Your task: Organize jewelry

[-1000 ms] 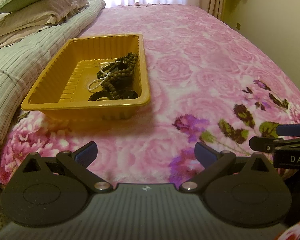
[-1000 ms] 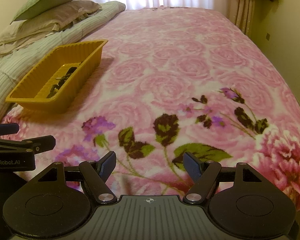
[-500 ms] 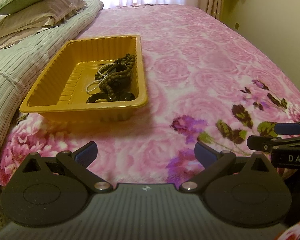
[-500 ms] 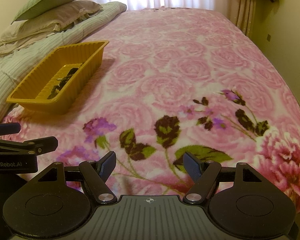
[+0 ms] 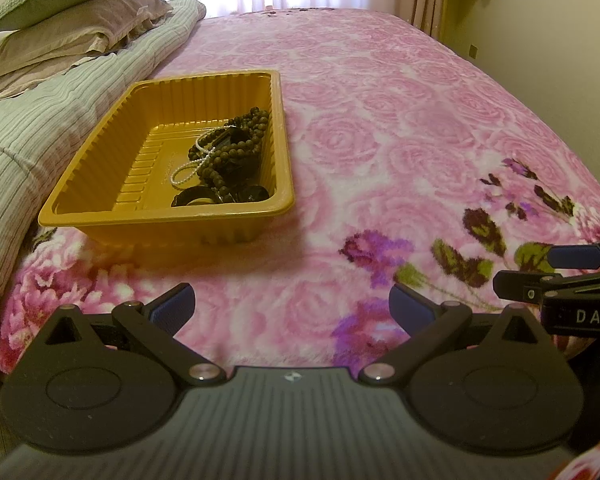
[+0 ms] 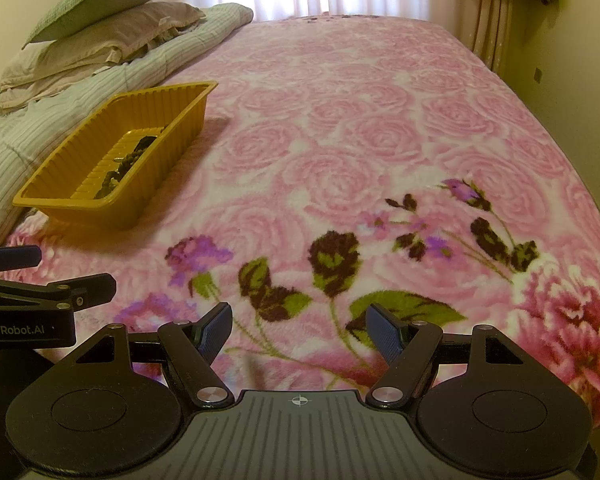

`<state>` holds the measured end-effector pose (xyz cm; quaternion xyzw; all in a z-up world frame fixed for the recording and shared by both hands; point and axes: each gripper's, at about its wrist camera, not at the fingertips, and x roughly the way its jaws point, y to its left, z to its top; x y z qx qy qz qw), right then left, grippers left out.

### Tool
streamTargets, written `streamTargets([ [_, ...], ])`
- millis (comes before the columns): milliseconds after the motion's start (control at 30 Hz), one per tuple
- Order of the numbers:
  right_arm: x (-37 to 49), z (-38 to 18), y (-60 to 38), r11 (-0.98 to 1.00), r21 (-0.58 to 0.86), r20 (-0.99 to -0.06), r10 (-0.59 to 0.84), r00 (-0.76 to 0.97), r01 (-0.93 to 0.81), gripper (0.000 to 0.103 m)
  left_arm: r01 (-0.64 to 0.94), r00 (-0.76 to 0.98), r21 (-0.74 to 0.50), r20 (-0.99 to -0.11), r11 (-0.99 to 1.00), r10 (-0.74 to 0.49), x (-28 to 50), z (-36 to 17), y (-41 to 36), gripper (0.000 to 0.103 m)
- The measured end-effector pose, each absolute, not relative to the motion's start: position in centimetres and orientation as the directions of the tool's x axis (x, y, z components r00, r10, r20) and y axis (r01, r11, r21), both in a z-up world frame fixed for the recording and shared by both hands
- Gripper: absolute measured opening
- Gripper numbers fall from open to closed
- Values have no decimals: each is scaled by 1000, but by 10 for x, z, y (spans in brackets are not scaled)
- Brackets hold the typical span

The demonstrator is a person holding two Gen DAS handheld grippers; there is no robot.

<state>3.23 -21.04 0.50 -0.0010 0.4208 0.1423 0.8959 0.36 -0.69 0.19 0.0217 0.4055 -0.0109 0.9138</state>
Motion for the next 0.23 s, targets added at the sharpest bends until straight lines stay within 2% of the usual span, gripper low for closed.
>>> streamTargets([
  [233,32,5,-211,960,119,-754,253,606,-254,74,33,679,30,-734,999,-1,4,1,-8,103],
])
